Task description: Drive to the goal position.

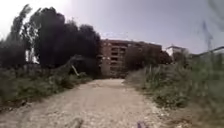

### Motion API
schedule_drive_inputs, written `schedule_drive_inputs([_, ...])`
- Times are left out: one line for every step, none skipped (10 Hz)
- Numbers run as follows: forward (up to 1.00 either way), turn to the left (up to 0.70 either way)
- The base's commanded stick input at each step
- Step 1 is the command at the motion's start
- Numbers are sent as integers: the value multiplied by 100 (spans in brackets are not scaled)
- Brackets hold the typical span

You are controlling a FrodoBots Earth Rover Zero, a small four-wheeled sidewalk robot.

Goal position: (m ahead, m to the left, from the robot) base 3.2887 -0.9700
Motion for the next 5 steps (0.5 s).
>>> schedule_drive_inputs([100, 1])
schedule_drive_inputs([100, 1])
schedule_drive_inputs([100, 1])
schedule_drive_inputs([100, 1])
schedule_drive_inputs([100, 1])
